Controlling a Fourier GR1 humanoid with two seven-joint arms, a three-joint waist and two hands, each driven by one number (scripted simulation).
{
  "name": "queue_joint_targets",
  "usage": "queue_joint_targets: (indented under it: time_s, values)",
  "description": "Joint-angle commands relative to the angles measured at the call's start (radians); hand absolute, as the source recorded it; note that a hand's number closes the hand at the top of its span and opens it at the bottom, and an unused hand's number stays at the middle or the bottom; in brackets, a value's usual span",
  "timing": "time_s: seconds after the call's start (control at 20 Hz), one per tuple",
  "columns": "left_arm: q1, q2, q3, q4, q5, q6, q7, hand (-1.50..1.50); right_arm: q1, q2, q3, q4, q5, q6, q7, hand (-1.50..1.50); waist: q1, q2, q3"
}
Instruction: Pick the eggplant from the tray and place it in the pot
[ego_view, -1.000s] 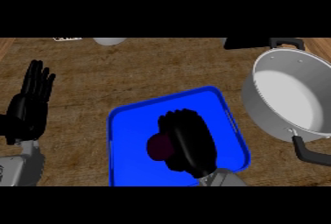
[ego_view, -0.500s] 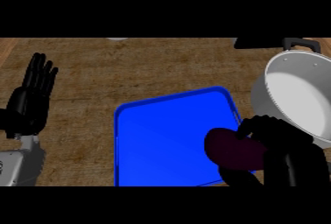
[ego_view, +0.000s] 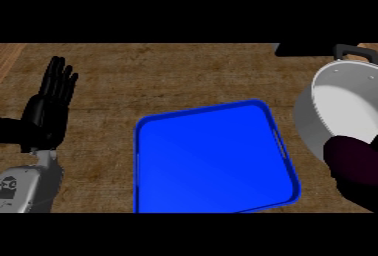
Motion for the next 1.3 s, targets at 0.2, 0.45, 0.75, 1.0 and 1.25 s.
queue_joint_targets:
  time_s: [0.2,0.45,0.75,1.0,1.25]
  values:
    - [-0.003,0.015,0.020,0.013,0.013,-0.044,-0.003,0.00,-0.049,-0.117,-0.375,0.351,-0.329,-0.083,-0.328,1.50,0.010,0.003,0.000]
    - [-0.021,-0.009,0.007,0.012,-0.022,-0.019,-0.005,0.00,-0.177,-0.196,-0.392,0.627,-0.333,-0.085,-0.468,1.50,0.020,0.004,0.000]
    - [-0.023,-0.040,0.002,0.026,-0.040,-0.018,-0.007,0.00,-0.253,-0.191,-0.390,0.888,-0.287,-0.188,-0.598,1.50,0.020,0.003,-0.001]
    - [-0.016,-0.046,-0.002,0.027,-0.044,-0.022,-0.012,0.00,-0.300,-0.209,-0.352,1.076,-0.261,-0.142,-0.613,1.50,0.023,0.004,-0.001]
    - [-0.059,-0.012,0.022,-0.015,-0.018,-0.030,0.068,0.00,-0.340,-0.184,-0.373,1.262,-0.364,-0.054,-0.689,-1.50,0.027,0.003,0.000]
